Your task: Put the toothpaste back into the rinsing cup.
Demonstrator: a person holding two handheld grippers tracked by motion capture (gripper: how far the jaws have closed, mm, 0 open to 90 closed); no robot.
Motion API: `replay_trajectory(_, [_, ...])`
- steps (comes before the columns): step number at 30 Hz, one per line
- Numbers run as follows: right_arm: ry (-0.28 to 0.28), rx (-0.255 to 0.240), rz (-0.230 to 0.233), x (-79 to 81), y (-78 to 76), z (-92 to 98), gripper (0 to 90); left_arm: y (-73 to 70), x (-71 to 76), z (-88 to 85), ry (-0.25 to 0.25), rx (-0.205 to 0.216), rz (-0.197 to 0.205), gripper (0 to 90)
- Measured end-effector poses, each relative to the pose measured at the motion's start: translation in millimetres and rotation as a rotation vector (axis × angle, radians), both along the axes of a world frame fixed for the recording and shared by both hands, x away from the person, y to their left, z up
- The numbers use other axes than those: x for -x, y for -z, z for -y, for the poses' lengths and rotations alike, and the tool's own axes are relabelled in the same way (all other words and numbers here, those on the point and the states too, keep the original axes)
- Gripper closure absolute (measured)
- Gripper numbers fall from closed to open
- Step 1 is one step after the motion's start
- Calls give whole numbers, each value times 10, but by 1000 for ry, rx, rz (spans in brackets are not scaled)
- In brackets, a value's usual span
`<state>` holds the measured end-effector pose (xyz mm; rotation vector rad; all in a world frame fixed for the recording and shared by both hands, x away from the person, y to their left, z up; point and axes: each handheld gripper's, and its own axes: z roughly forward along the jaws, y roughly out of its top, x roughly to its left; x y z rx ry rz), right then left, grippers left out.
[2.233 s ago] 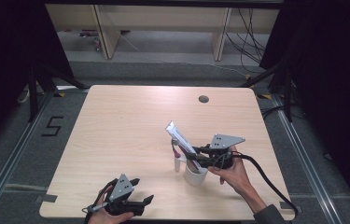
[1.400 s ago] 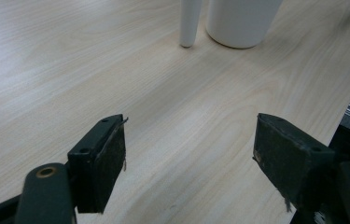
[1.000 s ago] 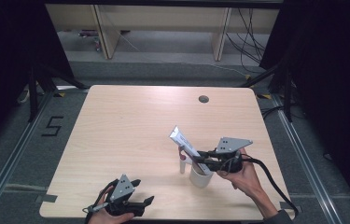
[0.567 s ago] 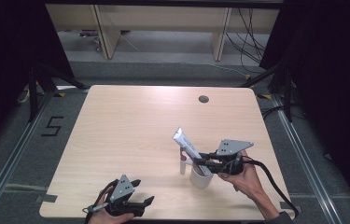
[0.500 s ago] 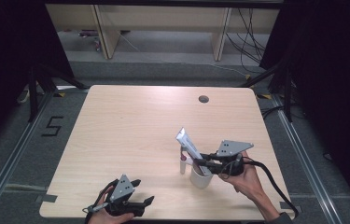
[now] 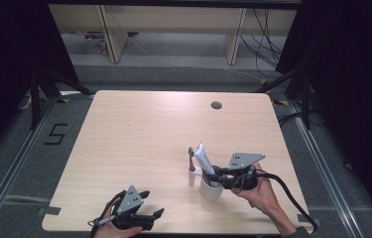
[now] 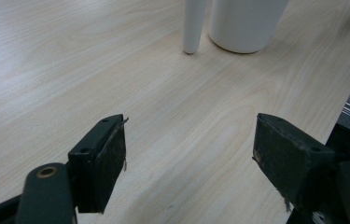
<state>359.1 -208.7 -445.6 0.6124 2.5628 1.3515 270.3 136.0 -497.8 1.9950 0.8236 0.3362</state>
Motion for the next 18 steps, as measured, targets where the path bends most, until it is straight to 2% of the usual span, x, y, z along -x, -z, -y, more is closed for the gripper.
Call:
replay_trajectory(3, [0,6,-2,-8,4,8,779,-3,2,0,-5,-4,0,249])
replay_trajectory(4, [7,11,-21,1,7,6,779,-5,3,1,-5,-4,1,250])
replay_trajectory(8, [-7,21,-19,-18,20,8,778,-5,-1,-5,2,-8,1,250])
replay_trajectory(9, [8,36,-11,-20,35,9,777,-7,3,-4,-1,-8,1,250])
replay_trajectory(10, [0,40,-28,-24,46,8,777,-8,3,-4,0,-8,1,250])
replay_trajectory(13, [2,43,-17,-31,50,12,776,-8,2,-3,0,-8,1,251])
replay_trajectory(18, [3,37,-41,-32,40,20,770,-5,1,-3,4,-4,0,251])
